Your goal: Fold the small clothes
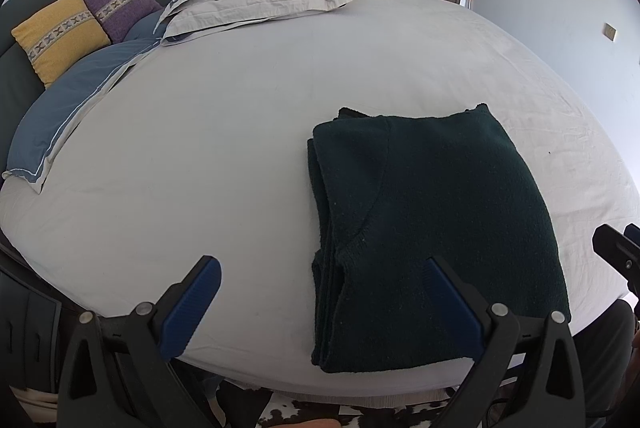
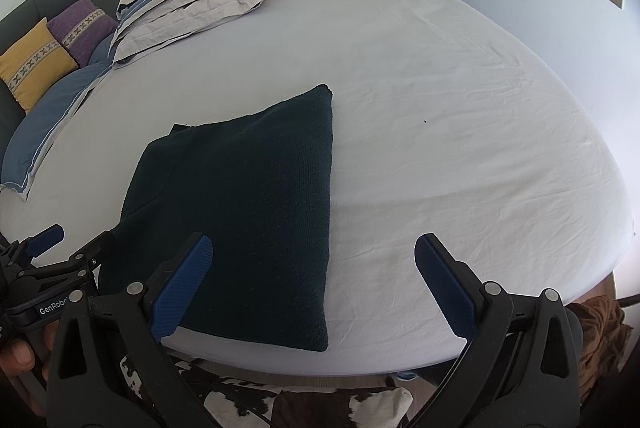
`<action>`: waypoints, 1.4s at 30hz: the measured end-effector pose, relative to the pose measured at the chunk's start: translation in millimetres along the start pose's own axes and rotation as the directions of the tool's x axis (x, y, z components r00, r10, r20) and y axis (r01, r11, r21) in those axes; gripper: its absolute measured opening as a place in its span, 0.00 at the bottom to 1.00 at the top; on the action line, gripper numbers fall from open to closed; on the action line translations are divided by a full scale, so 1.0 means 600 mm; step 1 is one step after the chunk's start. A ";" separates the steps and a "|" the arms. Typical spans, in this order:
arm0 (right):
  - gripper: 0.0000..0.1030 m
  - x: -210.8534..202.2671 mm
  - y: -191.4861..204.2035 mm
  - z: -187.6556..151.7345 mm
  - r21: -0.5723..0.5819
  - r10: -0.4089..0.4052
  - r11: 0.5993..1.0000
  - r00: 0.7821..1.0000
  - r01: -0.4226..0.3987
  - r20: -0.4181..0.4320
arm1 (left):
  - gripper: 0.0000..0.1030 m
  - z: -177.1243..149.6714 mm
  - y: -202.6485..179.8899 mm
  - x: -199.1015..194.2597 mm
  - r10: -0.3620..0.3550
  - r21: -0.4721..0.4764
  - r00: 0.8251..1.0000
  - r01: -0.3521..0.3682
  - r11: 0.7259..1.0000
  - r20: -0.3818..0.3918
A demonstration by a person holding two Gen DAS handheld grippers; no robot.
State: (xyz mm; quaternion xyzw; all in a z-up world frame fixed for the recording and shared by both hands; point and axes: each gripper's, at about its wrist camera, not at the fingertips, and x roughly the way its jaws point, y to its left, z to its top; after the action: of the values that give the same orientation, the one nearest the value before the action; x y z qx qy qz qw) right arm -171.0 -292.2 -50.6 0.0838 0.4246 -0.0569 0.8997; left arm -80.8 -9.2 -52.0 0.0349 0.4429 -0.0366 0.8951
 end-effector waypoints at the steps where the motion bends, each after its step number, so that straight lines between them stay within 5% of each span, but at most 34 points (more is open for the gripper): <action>1: 1.00 -0.001 0.000 -0.001 0.000 -0.001 1.000 1.000 0.001 0.001 | 1.00 0.000 0.000 0.000 0.000 0.000 1.000 0.000 1.000 0.000; 42: 1.00 -0.004 0.013 -0.005 -0.005 -0.003 1.000 1.000 0.003 0.002 | 1.00 -0.012 0.011 0.002 -0.001 -0.004 1.000 0.001 1.000 -0.013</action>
State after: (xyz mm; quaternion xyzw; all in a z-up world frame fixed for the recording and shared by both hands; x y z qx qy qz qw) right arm -173.1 -283.9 -49.8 0.0807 0.4241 -0.0571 0.9002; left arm -85.2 -2.2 -57.0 0.0331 0.4490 -0.0357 0.8922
